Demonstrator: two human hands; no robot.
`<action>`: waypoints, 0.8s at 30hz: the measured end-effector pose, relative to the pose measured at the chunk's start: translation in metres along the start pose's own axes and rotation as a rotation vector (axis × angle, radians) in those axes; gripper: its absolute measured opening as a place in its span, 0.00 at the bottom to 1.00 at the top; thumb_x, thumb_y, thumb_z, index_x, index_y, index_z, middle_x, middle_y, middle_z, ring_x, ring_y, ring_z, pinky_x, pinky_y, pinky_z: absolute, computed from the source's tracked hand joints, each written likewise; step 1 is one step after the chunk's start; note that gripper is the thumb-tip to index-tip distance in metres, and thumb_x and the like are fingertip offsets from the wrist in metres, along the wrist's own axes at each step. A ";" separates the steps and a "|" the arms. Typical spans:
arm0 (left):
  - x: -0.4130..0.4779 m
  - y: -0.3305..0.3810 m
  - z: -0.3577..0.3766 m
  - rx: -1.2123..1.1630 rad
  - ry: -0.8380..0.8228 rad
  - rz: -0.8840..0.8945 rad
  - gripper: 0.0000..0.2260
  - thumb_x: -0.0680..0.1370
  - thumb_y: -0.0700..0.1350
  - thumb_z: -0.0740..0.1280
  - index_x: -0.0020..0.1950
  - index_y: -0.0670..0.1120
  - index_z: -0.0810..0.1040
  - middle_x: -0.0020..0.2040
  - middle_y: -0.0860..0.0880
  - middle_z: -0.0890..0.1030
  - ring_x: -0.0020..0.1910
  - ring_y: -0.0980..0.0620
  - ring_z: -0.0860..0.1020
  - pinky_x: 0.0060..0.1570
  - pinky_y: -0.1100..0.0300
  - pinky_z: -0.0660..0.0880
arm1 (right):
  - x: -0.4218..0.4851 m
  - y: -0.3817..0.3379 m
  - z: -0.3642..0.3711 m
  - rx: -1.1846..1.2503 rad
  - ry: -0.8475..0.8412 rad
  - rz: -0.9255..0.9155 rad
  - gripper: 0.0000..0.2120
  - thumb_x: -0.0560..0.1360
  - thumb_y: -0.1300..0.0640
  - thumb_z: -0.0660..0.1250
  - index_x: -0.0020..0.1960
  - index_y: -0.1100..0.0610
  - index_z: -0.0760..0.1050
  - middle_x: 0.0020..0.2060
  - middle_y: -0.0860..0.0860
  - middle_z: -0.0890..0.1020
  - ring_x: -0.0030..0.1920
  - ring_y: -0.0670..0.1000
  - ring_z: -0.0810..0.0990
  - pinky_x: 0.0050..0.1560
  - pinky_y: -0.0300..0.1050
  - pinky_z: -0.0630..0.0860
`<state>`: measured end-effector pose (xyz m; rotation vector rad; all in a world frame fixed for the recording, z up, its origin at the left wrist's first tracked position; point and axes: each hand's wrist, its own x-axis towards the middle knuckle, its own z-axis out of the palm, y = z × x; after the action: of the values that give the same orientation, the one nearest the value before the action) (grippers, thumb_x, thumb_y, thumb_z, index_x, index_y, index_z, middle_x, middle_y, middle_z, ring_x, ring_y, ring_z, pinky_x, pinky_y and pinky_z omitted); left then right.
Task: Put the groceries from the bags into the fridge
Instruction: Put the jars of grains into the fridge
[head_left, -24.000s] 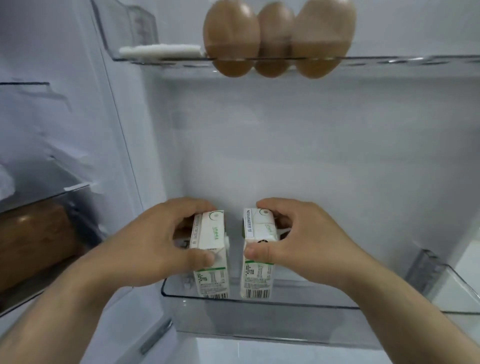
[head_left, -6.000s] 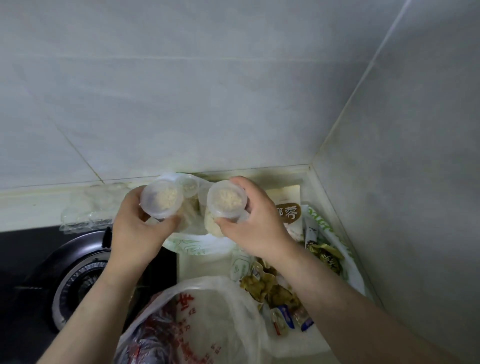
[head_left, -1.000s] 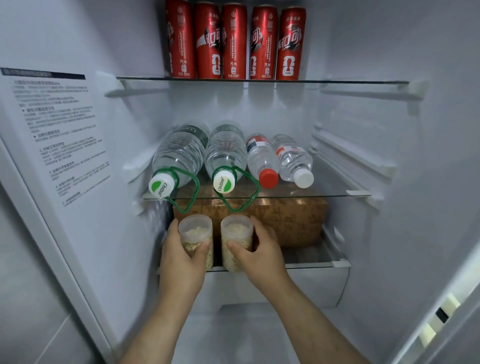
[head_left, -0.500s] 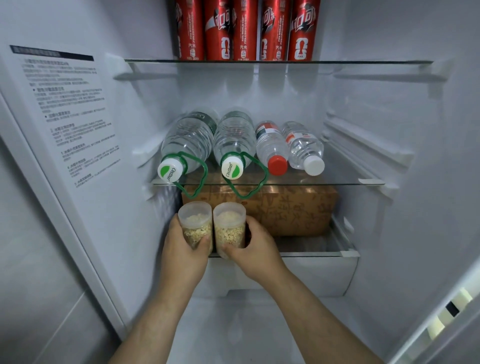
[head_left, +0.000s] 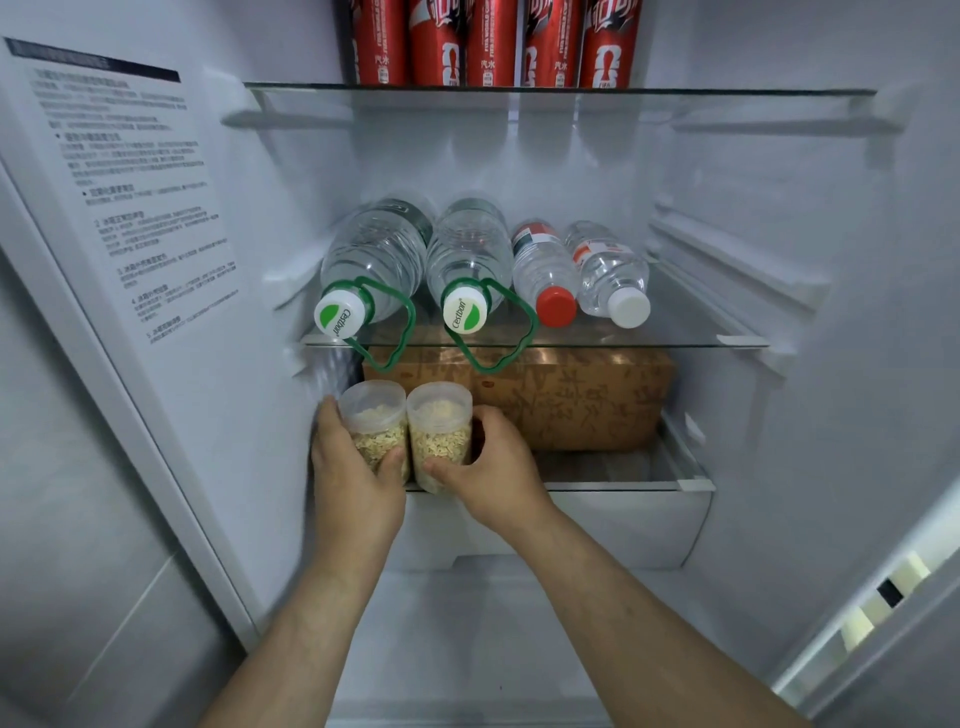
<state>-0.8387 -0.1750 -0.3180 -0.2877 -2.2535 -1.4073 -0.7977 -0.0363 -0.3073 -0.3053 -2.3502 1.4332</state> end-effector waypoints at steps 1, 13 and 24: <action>-0.001 0.002 -0.001 0.018 0.011 0.011 0.37 0.72 0.36 0.73 0.76 0.43 0.57 0.73 0.43 0.66 0.72 0.46 0.64 0.71 0.55 0.62 | 0.000 0.000 0.001 -0.001 -0.002 0.003 0.29 0.66 0.50 0.79 0.63 0.49 0.70 0.57 0.46 0.76 0.56 0.45 0.76 0.50 0.38 0.74; -0.016 -0.004 -0.007 0.422 0.006 0.242 0.36 0.74 0.38 0.70 0.76 0.36 0.54 0.78 0.37 0.54 0.75 0.40 0.57 0.71 0.51 0.57 | 0.000 0.000 -0.001 -0.010 -0.035 -0.016 0.29 0.68 0.51 0.78 0.65 0.51 0.70 0.52 0.42 0.76 0.51 0.42 0.75 0.42 0.31 0.71; -0.050 -0.019 -0.012 0.386 -0.088 0.288 0.34 0.71 0.37 0.70 0.74 0.41 0.60 0.71 0.37 0.63 0.69 0.36 0.66 0.64 0.40 0.70 | -0.002 0.007 -0.007 -0.194 -0.110 -0.249 0.41 0.74 0.58 0.73 0.78 0.41 0.54 0.61 0.41 0.65 0.56 0.37 0.68 0.53 0.24 0.65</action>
<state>-0.7998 -0.1915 -0.3532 -0.5261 -2.3794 -0.8105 -0.7933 -0.0284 -0.3106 0.0176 -2.5164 1.1353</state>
